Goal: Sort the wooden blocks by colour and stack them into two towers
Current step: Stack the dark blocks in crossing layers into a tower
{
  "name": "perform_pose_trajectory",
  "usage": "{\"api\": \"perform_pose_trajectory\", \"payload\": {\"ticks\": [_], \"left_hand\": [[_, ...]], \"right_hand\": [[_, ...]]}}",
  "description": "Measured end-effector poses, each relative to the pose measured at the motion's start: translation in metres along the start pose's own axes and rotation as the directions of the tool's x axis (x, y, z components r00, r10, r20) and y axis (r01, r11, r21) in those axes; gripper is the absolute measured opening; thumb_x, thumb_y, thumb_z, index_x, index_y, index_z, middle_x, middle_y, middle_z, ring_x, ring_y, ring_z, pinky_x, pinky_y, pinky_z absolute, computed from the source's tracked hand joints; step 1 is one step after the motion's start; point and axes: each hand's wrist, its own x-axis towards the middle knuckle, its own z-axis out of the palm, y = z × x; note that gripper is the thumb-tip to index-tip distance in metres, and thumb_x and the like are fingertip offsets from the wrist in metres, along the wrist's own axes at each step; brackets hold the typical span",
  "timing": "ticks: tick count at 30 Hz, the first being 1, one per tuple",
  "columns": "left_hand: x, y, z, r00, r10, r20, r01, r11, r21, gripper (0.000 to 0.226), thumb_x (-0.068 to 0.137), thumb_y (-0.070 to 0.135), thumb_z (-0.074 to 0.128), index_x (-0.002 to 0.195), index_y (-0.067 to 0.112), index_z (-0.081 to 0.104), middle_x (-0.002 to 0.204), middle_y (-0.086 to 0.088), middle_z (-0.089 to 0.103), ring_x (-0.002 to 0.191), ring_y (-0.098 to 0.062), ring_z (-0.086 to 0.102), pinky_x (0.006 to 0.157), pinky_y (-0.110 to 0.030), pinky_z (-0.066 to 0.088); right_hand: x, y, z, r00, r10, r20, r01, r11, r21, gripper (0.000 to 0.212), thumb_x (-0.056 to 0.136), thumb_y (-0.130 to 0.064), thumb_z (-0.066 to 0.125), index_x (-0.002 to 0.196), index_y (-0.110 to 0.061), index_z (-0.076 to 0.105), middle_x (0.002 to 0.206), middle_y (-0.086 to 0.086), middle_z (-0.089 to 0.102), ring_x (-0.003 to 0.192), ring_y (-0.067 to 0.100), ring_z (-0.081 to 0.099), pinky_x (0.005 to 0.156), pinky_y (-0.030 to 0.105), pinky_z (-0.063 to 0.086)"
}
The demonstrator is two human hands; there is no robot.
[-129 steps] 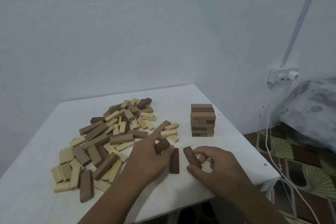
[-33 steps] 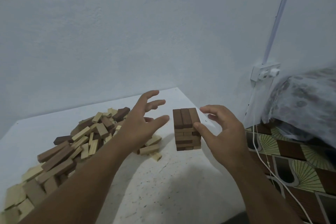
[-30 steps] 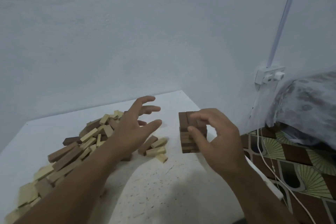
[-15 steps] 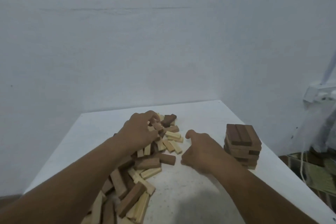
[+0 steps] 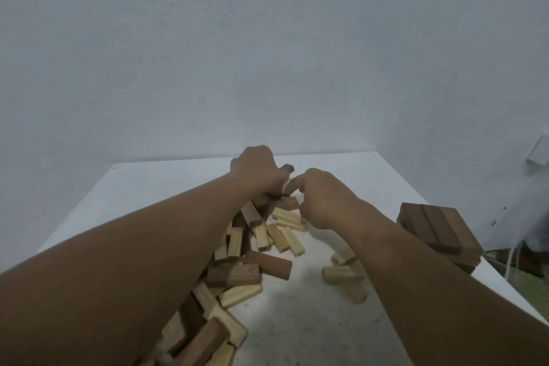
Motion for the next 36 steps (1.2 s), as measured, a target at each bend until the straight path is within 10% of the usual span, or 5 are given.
{"api": "perform_pose_trajectory", "payload": {"ticks": [8,13,18,29,36], "left_hand": [[0.002,-0.005,-0.025,0.999,0.008,0.041,0.004,0.953,-0.304,0.031,0.102,0.025,0.035,0.125,0.004,0.040,0.110,-0.008,0.055,0.071,-0.011,0.051,0.052,-0.027,0.033],[-0.026,0.010,-0.032,0.999,-0.006,0.042,0.023,0.911,-0.411,0.027,0.100,0.026,0.038,0.121,0.013,0.047,0.108,-0.006,0.062,0.070,-0.010,0.055,0.053,-0.025,0.037],[-0.103,0.025,-0.049,0.996,-0.054,0.065,0.082,0.803,-0.591,0.020,0.086,0.032,0.059,0.105,0.026,0.059,0.086,0.007,0.075,0.078,-0.010,0.068,0.062,-0.026,0.048],[-0.276,0.032,-0.014,0.997,-0.054,0.058,0.071,0.935,-0.348,0.034,0.073,0.049,0.079,0.100,0.035,0.063,0.071,0.013,0.070,0.067,0.005,0.063,0.061,-0.015,0.047],[-0.298,0.023,-0.001,0.996,0.081,0.026,-0.072,0.965,-0.252,0.023,0.091,0.031,0.064,0.114,0.034,0.070,0.113,0.016,0.067,0.090,-0.001,0.058,0.090,-0.021,0.046]], "right_hand": [[0.010,0.004,0.006,0.995,-0.019,0.103,0.029,0.995,-0.093,0.019,0.083,-0.012,0.068,0.092,-0.027,0.062,0.099,0.000,0.061,0.089,0.019,0.061,0.080,0.035,0.054],[-0.028,0.002,-0.017,0.997,0.059,-0.043,-0.058,0.998,0.032,0.055,0.087,-0.059,0.062,0.093,-0.004,0.069,0.088,0.013,0.071,0.080,0.026,0.068,0.078,0.042,0.057],[-0.117,-0.007,-0.024,0.971,0.186,-0.149,-0.140,0.952,0.272,0.030,0.088,-0.056,0.059,0.088,-0.027,0.065,0.078,-0.007,0.067,0.067,0.010,0.064,0.060,0.028,0.053],[-0.245,0.019,0.004,0.977,0.204,0.061,-0.212,0.902,0.376,0.032,0.078,-0.057,0.069,0.094,-0.035,0.053,0.076,-0.013,0.057,0.071,0.001,0.054,0.061,0.016,0.039],[-0.247,0.038,0.006,0.954,0.269,-0.133,-0.206,0.909,0.362,0.028,0.090,-0.025,0.065,0.108,-0.038,0.047,0.111,-0.012,0.055,0.094,0.006,0.057,0.077,0.014,0.045]]}}
